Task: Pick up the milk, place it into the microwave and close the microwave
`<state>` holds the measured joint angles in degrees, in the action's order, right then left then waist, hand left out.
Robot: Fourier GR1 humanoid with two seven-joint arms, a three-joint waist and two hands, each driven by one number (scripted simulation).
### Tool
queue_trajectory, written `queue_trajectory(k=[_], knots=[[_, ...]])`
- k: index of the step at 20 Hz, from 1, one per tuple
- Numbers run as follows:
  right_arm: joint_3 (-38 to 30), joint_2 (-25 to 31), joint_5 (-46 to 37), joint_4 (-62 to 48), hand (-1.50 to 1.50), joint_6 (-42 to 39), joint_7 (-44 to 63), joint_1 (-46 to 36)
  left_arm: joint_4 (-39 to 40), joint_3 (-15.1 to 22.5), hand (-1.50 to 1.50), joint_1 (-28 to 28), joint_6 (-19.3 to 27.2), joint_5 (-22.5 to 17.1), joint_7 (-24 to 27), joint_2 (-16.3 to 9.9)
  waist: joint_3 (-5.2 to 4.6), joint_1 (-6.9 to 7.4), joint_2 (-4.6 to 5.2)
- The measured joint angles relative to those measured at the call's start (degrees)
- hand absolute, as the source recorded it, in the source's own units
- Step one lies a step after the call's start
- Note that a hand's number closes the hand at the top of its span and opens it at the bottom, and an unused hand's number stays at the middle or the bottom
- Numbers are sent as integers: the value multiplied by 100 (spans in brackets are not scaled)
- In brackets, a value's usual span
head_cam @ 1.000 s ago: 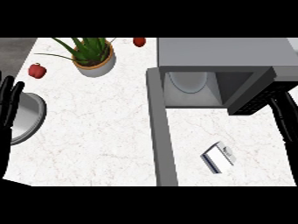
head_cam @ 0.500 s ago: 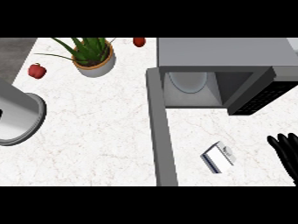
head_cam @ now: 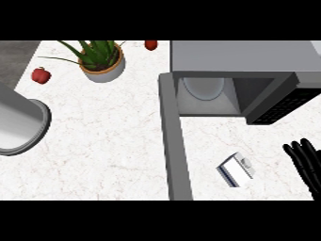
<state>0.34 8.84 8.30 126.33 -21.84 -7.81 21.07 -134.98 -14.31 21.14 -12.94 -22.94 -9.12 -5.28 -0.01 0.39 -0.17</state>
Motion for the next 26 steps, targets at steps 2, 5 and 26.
queue_trajectory(k=[2, 5, 26], knots=[[-78, -18, -39, -238, -150, 49, 36, -131, -17, -138, -150, 99, -74, -77, -36, -14, 1, 19, 2], [-104, -124, -392, -767, -150, 120, -293, -143, -36, -194, -150, 262, -169, -124, -63, 30, 3, 37, 0], [-641, -5, -2016, -5222, -150, 820, -3015, -1092, 34, -832, -150, 1497, -1385, -608, 695, 337, 12, 128, 3]])
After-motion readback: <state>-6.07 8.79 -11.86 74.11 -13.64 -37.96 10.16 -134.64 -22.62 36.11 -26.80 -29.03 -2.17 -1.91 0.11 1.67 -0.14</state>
